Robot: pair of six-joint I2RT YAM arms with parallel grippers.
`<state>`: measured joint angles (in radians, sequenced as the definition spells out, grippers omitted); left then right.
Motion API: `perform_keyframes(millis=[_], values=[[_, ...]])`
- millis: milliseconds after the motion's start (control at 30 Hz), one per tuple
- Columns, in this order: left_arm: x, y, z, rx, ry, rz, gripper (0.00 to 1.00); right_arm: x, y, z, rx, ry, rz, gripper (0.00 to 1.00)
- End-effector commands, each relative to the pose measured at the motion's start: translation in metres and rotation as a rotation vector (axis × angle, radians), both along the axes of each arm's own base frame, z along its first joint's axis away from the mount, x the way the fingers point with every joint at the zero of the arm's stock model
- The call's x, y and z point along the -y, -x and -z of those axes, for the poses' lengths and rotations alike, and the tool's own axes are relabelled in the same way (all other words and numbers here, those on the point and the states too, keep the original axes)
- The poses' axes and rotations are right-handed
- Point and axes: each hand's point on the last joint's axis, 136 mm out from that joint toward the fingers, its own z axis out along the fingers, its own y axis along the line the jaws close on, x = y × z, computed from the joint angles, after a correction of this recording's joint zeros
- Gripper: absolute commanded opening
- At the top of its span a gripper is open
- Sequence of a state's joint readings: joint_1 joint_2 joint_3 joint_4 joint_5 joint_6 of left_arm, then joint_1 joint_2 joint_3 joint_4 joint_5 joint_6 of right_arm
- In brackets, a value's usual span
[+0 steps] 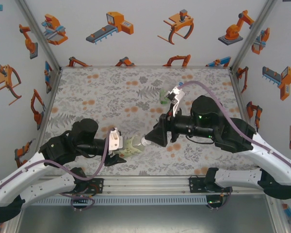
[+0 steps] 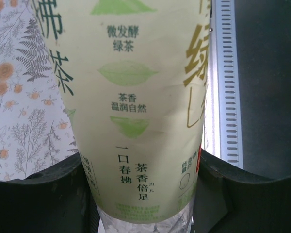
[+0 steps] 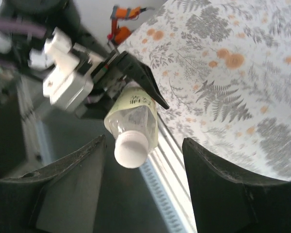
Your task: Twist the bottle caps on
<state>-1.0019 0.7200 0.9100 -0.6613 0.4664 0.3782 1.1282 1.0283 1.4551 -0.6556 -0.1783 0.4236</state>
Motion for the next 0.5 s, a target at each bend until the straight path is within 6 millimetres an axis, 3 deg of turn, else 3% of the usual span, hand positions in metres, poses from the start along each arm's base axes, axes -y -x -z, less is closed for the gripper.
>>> perform_keyframes(millis=[0, 233, 467], values=[[-0.001, 0.014, -0.018, 0.001, 0.053, 0.065, 0.0, -0.006, 0.043, -0.025, 0.372, -0.033, -0.35, 0.59], [-0.004, 0.02, -0.02, -0.018, 0.055, 0.085, 0.0, -0.006, 0.076, -0.022, 0.627, -0.058, -0.618, 0.57], [-0.005, 0.021, -0.021, -0.025, 0.047, 0.088, 0.0, -0.018, 0.072, -0.016, 0.634, -0.039, -0.648, 0.5]])
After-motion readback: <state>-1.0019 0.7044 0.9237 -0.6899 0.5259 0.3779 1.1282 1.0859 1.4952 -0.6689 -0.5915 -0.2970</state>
